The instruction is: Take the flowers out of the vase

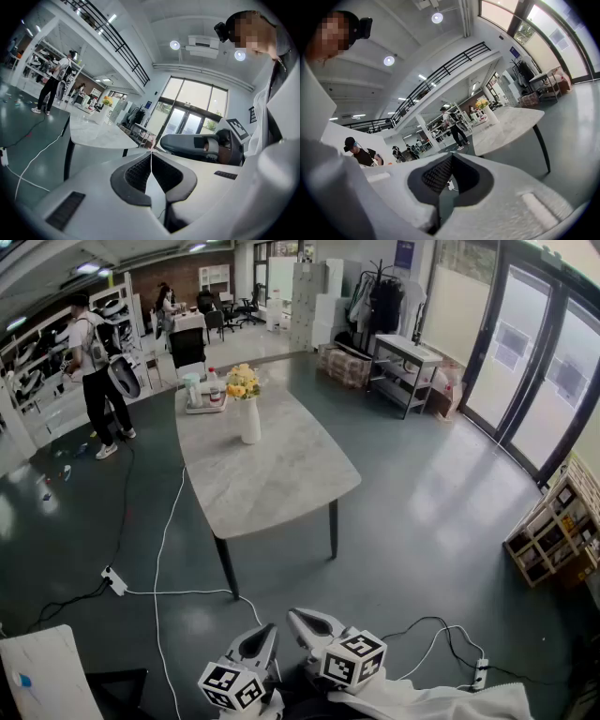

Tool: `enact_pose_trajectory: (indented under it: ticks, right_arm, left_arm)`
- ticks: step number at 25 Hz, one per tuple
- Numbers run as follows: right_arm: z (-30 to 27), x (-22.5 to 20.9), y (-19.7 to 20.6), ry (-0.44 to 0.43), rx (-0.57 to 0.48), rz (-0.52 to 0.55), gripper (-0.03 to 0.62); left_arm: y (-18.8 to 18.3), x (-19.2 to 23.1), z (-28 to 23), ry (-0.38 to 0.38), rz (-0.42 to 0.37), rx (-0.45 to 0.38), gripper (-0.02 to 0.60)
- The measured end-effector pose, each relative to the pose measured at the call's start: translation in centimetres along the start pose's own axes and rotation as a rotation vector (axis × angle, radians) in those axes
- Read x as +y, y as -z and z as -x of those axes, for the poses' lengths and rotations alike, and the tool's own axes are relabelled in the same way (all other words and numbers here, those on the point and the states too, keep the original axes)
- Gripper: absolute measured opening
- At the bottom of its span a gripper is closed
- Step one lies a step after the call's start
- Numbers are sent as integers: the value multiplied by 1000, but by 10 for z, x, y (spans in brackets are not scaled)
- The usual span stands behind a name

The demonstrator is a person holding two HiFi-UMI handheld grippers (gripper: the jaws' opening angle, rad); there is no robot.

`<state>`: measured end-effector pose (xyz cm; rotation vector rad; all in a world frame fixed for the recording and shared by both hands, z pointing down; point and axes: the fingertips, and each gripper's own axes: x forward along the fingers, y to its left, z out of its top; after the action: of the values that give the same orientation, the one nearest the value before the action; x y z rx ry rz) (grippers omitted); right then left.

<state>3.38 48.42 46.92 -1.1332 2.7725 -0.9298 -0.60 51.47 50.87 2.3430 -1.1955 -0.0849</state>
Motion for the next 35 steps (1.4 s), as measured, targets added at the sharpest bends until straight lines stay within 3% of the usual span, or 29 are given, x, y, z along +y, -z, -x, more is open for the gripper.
enact_pose_trajectory:
  ticks: [16, 28, 35]
  right_arm:
    - [-23, -74, -35, -71, 44, -37, -2]
    - [18, -150, -39, -22, 42, -84, -2]
    - [23, -166, -39, -12, 46, -119, -2]
  left_arm:
    - [-5, 10, -84, -54, 38, -15, 3]
    - [32, -25, -149, -20, 51, 33, 3]
    - [40, -37, -164, -6, 45, 68, 3]
